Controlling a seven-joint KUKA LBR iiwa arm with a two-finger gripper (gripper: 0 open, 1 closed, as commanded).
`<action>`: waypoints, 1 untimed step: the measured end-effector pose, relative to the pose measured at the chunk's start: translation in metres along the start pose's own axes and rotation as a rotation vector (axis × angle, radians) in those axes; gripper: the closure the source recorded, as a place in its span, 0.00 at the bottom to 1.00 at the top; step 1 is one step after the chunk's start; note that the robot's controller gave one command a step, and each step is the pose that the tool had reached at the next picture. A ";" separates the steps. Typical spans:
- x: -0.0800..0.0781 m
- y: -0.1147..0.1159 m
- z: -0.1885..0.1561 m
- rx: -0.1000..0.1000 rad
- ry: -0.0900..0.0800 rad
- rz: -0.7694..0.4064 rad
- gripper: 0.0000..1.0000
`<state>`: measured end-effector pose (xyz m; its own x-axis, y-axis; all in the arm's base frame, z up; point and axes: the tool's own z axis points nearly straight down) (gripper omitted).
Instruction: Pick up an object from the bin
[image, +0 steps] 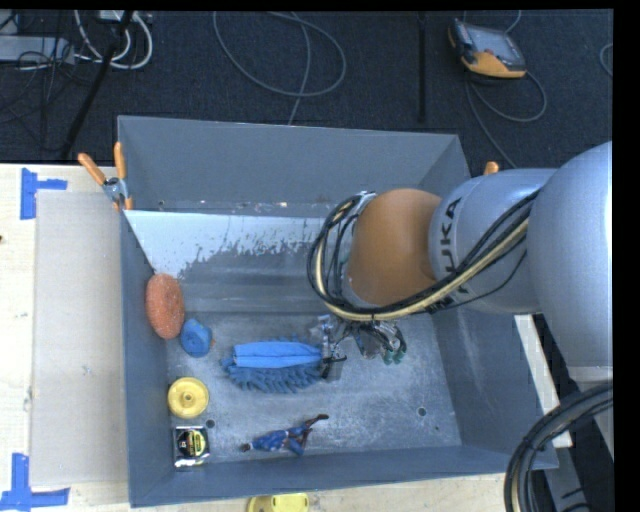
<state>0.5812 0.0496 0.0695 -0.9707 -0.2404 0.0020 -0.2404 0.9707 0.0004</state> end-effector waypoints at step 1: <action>-0.019 0.004 -0.097 0.000 -0.003 0.052 1.00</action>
Offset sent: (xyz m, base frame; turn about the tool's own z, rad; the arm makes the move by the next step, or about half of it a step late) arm 0.0000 0.0000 0.0000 0.0000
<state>0.5993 0.0579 0.1660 -0.9820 -0.1891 -0.0012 -0.1891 0.9820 0.0000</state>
